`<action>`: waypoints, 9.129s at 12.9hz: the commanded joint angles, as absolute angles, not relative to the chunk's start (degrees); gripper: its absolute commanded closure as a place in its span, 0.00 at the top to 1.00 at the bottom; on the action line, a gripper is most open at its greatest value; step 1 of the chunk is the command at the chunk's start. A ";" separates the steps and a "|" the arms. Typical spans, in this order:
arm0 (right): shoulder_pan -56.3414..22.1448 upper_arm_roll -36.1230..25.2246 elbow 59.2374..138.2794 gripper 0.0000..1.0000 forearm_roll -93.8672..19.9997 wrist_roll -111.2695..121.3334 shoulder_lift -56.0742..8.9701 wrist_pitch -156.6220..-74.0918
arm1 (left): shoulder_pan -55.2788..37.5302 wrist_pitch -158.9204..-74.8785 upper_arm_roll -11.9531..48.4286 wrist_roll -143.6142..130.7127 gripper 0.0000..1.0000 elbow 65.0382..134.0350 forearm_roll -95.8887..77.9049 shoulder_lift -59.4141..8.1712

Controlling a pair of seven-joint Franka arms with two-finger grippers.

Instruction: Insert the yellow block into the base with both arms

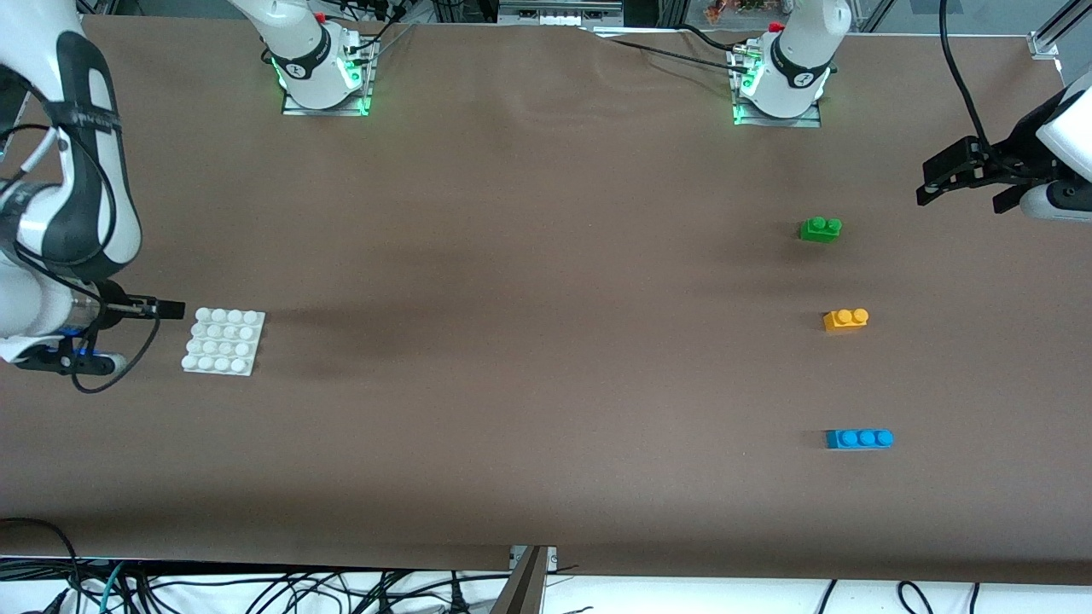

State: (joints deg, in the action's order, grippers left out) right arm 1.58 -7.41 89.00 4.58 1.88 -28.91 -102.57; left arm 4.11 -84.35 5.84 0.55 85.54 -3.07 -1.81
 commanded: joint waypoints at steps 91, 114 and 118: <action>-7.93 -14.60 89.20 1.00 -6.86 -5.30 -7.04 -107.34 | 4.04 -83.23 5.63 0.88 1.00 84.29 -4.04 -2.02; -3.16 -7.29 91.76 1.00 0.97 3.60 -4.04 -98.79 | 4.13 -83.23 5.45 0.53 1.00 84.37 -3.87 -2.28; -3.60 -7.29 91.67 1.00 1.05 3.52 -4.04 -98.00 | 4.13 -83.32 5.36 0.44 1.00 84.37 -4.04 -3.87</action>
State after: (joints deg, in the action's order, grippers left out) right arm -3.44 -7.43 91.37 0.50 3.11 -5.09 -98.67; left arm 4.14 -84.19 5.58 0.55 85.56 -3.07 -3.04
